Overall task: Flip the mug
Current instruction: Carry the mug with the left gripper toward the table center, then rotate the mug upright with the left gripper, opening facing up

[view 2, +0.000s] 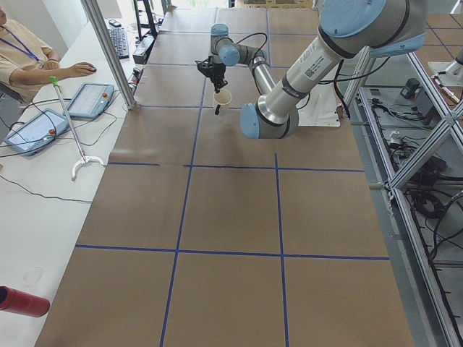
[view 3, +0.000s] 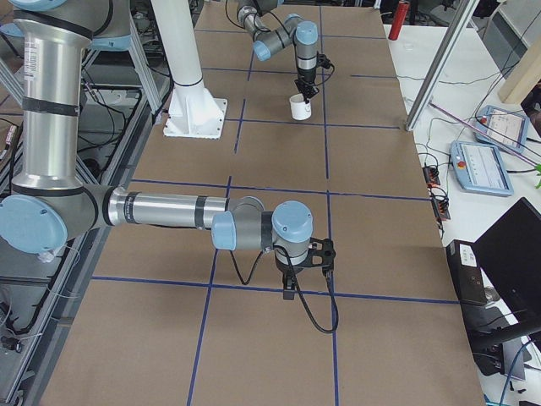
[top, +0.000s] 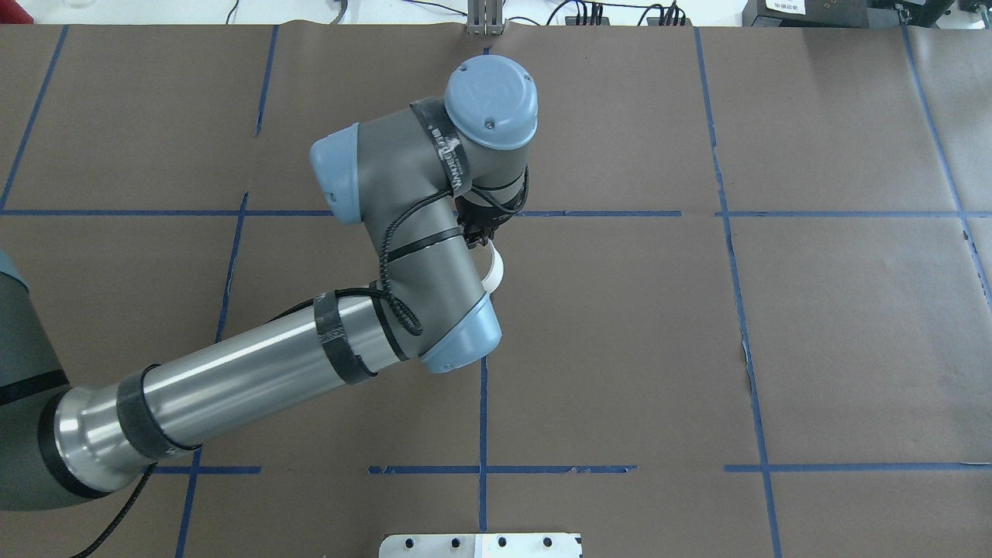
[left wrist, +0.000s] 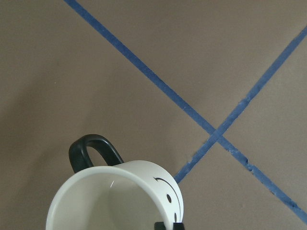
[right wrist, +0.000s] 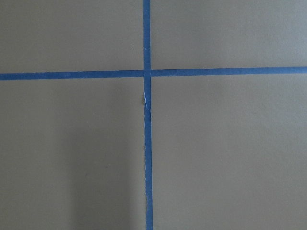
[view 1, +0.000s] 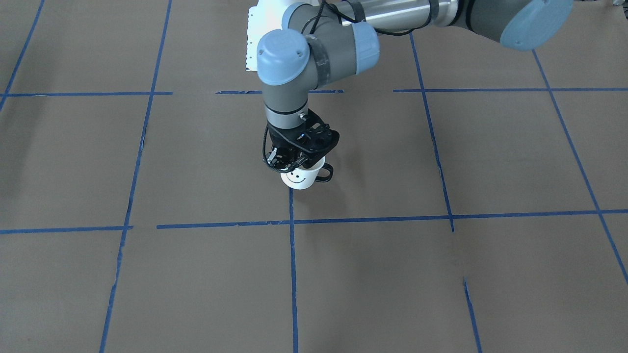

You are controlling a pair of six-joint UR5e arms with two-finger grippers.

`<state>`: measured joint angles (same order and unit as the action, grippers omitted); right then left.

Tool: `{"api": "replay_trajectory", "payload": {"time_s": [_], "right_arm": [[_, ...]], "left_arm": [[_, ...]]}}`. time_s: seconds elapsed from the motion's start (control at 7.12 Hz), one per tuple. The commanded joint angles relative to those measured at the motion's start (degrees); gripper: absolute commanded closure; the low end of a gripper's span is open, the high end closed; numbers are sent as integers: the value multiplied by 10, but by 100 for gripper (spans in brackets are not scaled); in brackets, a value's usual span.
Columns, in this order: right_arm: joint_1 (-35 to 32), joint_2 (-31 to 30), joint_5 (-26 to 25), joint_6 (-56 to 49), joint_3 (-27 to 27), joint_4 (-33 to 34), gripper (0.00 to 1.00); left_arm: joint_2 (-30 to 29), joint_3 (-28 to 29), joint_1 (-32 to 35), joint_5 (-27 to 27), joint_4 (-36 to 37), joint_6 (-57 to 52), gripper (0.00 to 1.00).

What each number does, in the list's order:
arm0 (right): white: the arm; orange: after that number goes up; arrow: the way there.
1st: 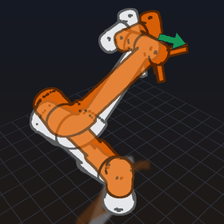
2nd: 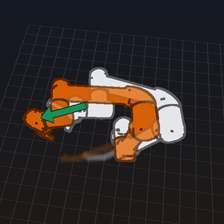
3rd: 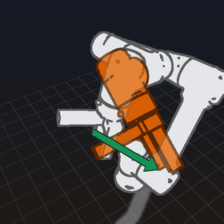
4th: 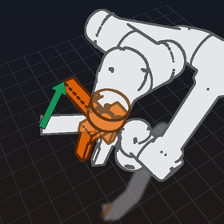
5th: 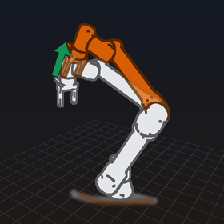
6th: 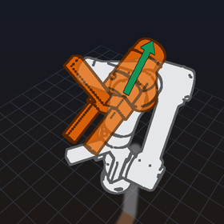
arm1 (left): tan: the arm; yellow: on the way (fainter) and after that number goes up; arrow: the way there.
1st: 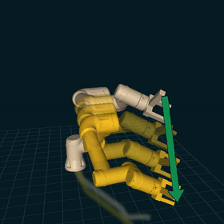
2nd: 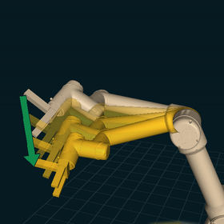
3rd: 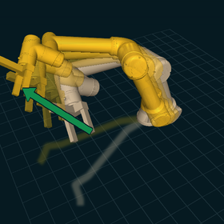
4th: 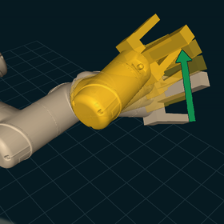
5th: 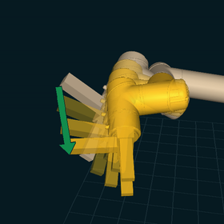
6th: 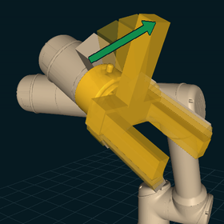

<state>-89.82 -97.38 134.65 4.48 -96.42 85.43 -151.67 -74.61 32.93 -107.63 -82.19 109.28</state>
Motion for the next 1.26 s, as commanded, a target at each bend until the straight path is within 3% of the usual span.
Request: {"api": "replay_trajectory", "payload": {"time_s": [0.0,0.7,0.98,1.12], "right_arm": [[0,0,0,0,0,0,0],[0,0,0,0,0,0,0],[0,0,0,0,0,0,0],[0,0,0,0,0,0,0]], "left_arm": [[-42,62,-5,-1,39,-16,100],[-69,91,-9,-12,51,-24,100],[-68,94,-14,-14,51,-22,76],[-67,97,-16,-16,49,-20,75]]}}
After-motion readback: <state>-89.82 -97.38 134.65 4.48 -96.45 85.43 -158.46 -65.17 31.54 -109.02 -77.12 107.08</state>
